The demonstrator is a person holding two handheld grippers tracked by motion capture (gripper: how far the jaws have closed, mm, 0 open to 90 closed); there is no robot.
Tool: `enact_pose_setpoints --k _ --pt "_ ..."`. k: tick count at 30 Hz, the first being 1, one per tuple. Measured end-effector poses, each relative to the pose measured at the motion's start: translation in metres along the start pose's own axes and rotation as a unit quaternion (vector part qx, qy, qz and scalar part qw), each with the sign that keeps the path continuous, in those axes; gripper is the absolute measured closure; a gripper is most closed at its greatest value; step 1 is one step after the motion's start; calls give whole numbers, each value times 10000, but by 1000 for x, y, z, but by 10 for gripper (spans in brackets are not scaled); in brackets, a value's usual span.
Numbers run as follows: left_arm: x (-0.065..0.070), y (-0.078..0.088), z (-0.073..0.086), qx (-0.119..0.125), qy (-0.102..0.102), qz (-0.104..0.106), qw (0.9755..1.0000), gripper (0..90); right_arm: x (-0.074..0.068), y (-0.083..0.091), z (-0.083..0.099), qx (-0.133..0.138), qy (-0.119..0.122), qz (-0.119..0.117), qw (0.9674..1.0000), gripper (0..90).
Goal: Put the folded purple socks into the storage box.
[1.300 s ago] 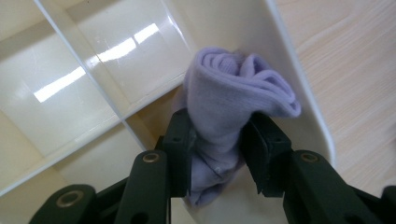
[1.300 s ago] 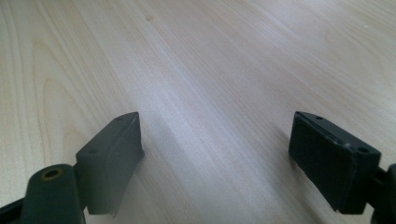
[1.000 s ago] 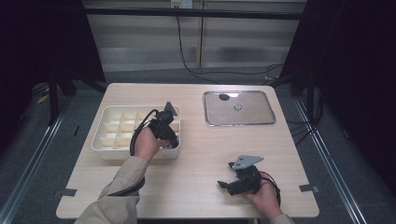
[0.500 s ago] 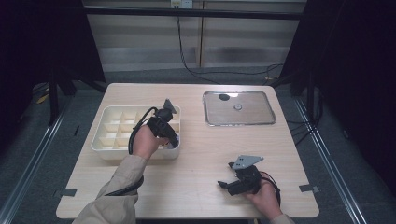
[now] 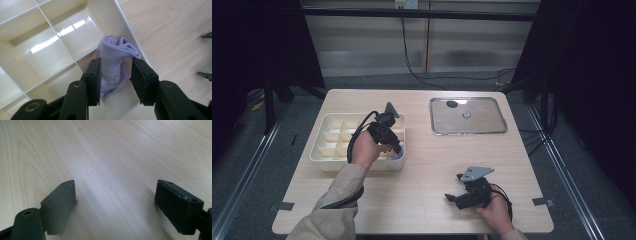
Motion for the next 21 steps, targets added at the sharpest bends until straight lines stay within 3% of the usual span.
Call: enact_pose_setpoints --k 12,21 --pt "0 7 -2 -3 -30 -24 10000 628 0 0 0 -3 -9 0 10000 167" --pt "0 12 -3 -13 61 3 10000 677 0 0 0 -6 -16 -6 10000 167"
Point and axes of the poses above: each handheld gripper's, and its own axes: y roughly backward along the jaws, z roughly out of its underside, x roughly to its right, the point moved 9 cm from there along -y, roughly forward along the jaws, and after that the axes turned 7 degrees about -x, right-handed, at the moved point
